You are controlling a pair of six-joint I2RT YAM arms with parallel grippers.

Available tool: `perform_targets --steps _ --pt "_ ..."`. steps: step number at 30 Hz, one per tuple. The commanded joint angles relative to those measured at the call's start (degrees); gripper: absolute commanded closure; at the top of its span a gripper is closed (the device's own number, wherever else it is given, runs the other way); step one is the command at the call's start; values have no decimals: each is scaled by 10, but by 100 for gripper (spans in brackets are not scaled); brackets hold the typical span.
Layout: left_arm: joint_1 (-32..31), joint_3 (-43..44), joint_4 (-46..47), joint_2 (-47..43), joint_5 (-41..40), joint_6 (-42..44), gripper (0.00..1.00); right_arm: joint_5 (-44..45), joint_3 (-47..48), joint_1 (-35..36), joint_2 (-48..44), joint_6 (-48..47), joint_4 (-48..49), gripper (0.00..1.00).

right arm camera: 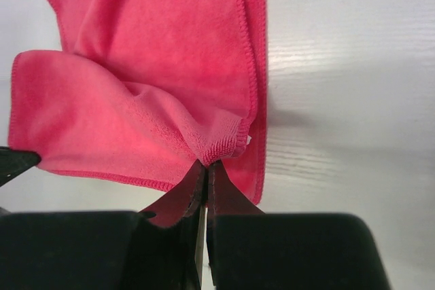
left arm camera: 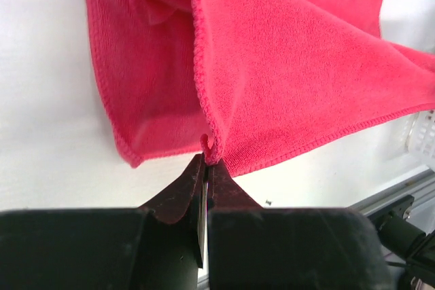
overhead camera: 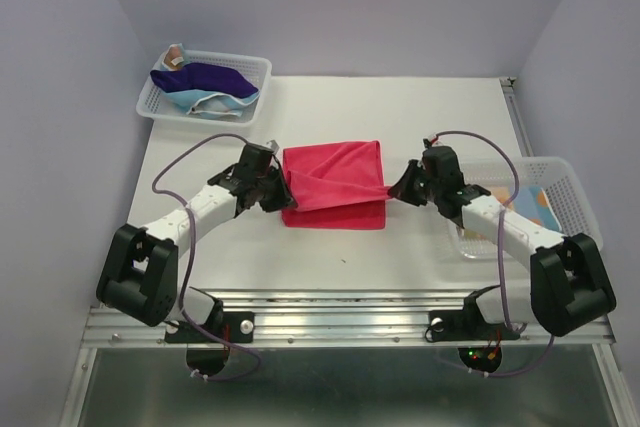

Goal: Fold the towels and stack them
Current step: Fold the towel

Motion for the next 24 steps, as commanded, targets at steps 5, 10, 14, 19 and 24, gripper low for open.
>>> perform_targets --steps 5,10,14,19,24 --pt "-3 -65 -24 -68 35 -18 100 -37 -41 49 -84 11 -57 99" --pt "-3 -61 -29 -110 33 -29 100 -6 -25 51 -104 10 -72 99" --pt "1 7 -15 -86 -7 -30 100 65 39 51 -83 6 -51 99" --pt "57 173 14 36 0 -1 100 138 178 33 44 -30 -13 99" --pt "95 363 -8 171 10 45 100 151 352 2 190 -70 -4 99"
